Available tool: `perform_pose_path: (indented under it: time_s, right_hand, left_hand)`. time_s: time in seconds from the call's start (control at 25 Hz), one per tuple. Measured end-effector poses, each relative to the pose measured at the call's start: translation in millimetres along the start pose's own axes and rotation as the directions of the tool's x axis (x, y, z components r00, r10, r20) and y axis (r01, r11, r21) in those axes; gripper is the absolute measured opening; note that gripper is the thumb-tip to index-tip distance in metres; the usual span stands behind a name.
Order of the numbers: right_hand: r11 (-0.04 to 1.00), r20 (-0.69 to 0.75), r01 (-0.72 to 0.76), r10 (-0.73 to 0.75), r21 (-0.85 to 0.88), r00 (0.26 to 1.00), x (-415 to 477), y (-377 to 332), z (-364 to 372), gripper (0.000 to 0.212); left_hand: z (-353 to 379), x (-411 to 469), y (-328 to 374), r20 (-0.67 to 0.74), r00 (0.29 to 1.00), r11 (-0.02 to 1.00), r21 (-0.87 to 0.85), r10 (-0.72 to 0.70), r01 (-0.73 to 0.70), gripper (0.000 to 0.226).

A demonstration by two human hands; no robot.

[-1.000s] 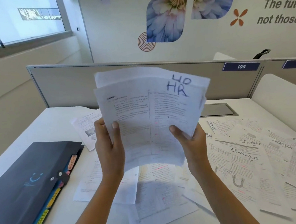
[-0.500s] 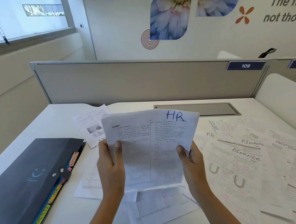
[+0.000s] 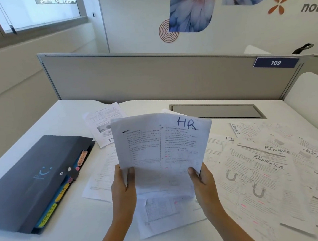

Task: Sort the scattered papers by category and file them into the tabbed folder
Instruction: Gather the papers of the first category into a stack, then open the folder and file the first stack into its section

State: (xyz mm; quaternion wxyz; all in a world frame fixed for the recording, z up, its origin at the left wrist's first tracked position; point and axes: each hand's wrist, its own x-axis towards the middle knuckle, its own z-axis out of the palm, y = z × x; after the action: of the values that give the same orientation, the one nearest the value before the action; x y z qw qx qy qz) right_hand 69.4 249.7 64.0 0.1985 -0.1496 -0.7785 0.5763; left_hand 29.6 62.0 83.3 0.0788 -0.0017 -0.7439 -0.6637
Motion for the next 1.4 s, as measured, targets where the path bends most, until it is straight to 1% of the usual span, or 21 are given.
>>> perform_pose_path:
  time_s: [0.08,0.12,0.16,0.28,0.4,0.48,0.52,0.6,0.68,0.76,0.88,0.92,0.96,1.0,1.04,1.08,1.12,1.16,1.2,1.28,1.4]
  right_hand:
    - [0.997,0.01,0.037,-0.037,-0.067,0.999,-3.3,3.7,0.5,0.064]
    - [0.994,0.01,0.07,-0.07,-0.084,0.998,-4.1,-0.1,-0.8,0.054]
    - [0.99,0.022,0.102,-0.101,-0.096,0.995,-2.2,-2.2,-2.3,0.043]
    - [0.978,0.061,0.17,-0.164,-0.121,0.985,-1.1,-16.6,-2.9,0.031]
    - [0.983,0.145,0.178,-0.169,-0.05,0.975,5.7,-28.0,0.4,0.024]
    - [0.986,0.211,0.166,-0.155,-0.033,0.965,9.9,-34.0,7.5,0.026]
    - [0.984,0.219,0.176,-0.165,-0.033,0.962,10.0,-38.6,12.1,0.026]
    - [0.979,0.158,0.201,-0.195,-0.027,0.968,10.1,-44.6,24.8,0.02]
    - [0.981,0.075,0.191,-0.188,-0.029,0.979,8.3,-47.3,36.6,0.018]
    - [0.985,0.017,0.174,-0.174,-0.018,0.985,6.8,-49.3,55.1,0.015]
    - [0.993,-0.055,0.114,-0.113,0.008,0.992,5.2,-49.1,82.5,0.015]
    - [0.996,-0.08,0.088,-0.085,0.028,0.993,5.5,-47.2,91.4,0.015]
    - [0.997,-0.107,0.055,-0.049,0.051,0.993,5.7,-43.9,98.8,0.014]
    - [0.997,-0.13,0.02,-0.01,0.071,0.991,5.2,-40.3,105.2,0.012]
    - [0.996,-0.151,-0.019,0.033,0.089,0.988,4.1,-36.7,113.4,0.011]
    - [0.993,-0.17,-0.051,0.069,0.106,0.983,3.0,-33.7,120.8,0.012]
    - [0.989,-0.183,-0.08,0.102,0.123,0.978,1.2,-30.6,128.0,0.012]
    - [0.985,-0.194,-0.108,0.133,0.135,0.972,-1.0,-27.1,134.5,0.014]
    - [0.979,-0.204,-0.139,0.167,0.147,0.965,-3.2,-24.2,141.0,0.015]
    - [0.968,-0.219,-0.187,0.221,0.167,0.95,-7.5,-18.9,152.7,0.016]
    - [0.961,-0.255,-0.22,0.258,0.169,0.932,-14.7,-15.2,165.1,0.017]
  left_hand:
    - [-0.2,-3.9,-9.3,-0.004,1.0,0.998,0.058,-0.029,0.029,0.015]
    - [-0.3,-5.4,-10.9,-0.019,0.999,0.996,0.08,-0.029,0.031,0.012]
    - [-0.9,-6.2,-10.3,-0.045,0.999,0.994,0.103,-0.023,0.028,0.01]
    - [-7.4,-3.2,-0.1,-0.114,0.993,0.992,0.126,0.011,0.003,0.009]
    - [-21.2,10.7,9.0,-0.121,0.991,0.989,0.148,0.049,-0.031,0.014]
    - [-36.3,20.0,12.3,-0.134,0.988,0.987,0.153,0.076,-0.055,0.009]
    - [-44.7,24.2,14.9,-0.134,0.986,0.984,0.161,0.099,-0.077,0.007]
    - [-61.4,34.2,18.1,-0.094,0.989,0.979,0.177,0.117,-0.099,0.011]
    - [-74.9,45.2,19.7,-0.027,0.996,0.982,0.168,0.089,-0.083,0.014]
    - [-94.6,57.4,17.5,0.002,0.997,0.975,0.21,0.08,-0.079,0.021]
    - [-134.9,74.0,6.6,-0.05,0.999,0.988,0.154,0.003,0.005,0.028]
    - [-150.7,77.6,0.6,-0.066,0.997,0.984,0.17,-0.039,0.05,0.028]
    - [-165.6,80.4,-6.0,-0.07,0.995,0.952,0.292,-0.073,0.09,0.029]
    - [-179.0,82.1,-14.4,-0.063,0.993,0.835,0.537,-0.103,0.121,0.033]
    - [-191.7,82.9,-23.4,-0.051,0.988,0.628,0.767,-0.143,0.13,0.041]
    - [-202.0,84.0,-32.6,-0.056,0.981,0.413,0.902,-0.187,0.13,0.052]
    - [-209.5,85.0,-41.0,-0.073,0.972,0.266,0.955,-0.224,0.133,0.063]
    - [-213.9,85.7,-48.3,-0.093,0.965,0.184,0.973,-0.247,0.141,0.072]
    - [-216.6,87.4,-56.9,-0.108,0.96,0.138,0.979,-0.26,0.148,0.081]
    - [-219.9,91.1,-69.5,-0.124,0.952,0.094,0.983,-0.279,0.156,0.095]
    - [-220.0,97.1,-77.0,-0.128,0.946,0.048,0.988,-0.297,0.149,0.106]
